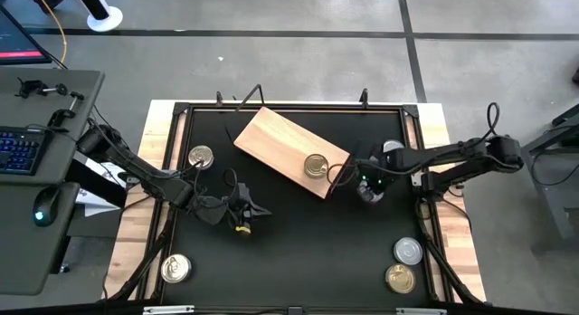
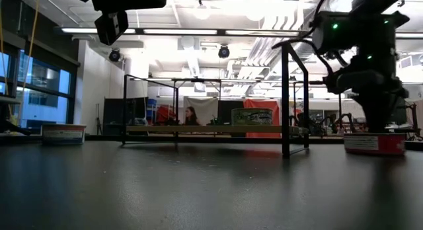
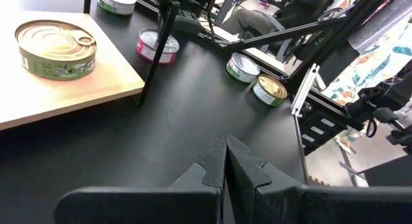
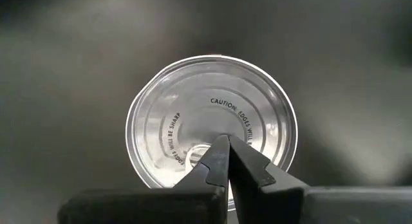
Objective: Stack canned seafood by type on shelf
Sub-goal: Put the red tuna can on the shelf
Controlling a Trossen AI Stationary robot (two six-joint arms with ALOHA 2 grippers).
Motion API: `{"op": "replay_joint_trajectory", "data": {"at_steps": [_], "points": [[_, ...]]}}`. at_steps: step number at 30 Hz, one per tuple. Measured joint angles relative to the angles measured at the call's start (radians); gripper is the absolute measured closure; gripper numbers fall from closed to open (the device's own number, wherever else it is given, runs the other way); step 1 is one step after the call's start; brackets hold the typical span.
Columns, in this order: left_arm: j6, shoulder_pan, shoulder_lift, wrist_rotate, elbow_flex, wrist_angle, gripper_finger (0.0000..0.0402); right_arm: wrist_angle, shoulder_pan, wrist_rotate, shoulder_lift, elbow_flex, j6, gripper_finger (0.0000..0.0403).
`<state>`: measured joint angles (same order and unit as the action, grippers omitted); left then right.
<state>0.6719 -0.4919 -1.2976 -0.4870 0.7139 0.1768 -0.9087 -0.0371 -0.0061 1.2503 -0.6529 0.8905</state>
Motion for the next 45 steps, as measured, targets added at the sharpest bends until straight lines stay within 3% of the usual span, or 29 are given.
{"op": "replay_joint_trajectory", "data": {"at_steps": [7, 13, 21, 27, 35, 40, 45], "points": [[0.000, 0.000, 0.000, 0.003, 0.000, 0.000, 0.0401, 0.044, 0.179, -0.055, 0.000, 0.001, 0.174, 0.0403], [-0.003, -0.004, 0.000, -0.013, 0.000, -0.010, 0.0402, 0.201, 0.352, -0.066, 0.019, 0.002, 0.331, 0.0403], [0.008, -0.084, -0.003, -0.029, 0.000, -0.116, 0.0401, 0.481, 0.483, -0.093, 0.215, -0.061, 0.402, 0.0403], [0.091, -0.129, -0.071, -0.063, -0.001, -0.182, 0.0402, 0.510, 0.453, -0.084, 0.448, -0.278, 0.214, 0.0403], [0.126, -0.134, -0.224, -0.066, -0.001, -0.061, 0.0402, 0.516, 0.346, -0.020, 0.725, -0.687, -0.245, 0.0403], [0.037, -0.122, -0.230, -0.050, -0.001, -0.049, 0.0401, 0.378, 0.302, -0.017, 0.745, -0.898, -0.439, 0.0403], [-0.109, -0.101, -0.233, -0.049, 0.000, -0.042, 0.0401, 0.192, 0.296, -0.031, 0.709, -0.965, -0.508, 0.0403]]}}
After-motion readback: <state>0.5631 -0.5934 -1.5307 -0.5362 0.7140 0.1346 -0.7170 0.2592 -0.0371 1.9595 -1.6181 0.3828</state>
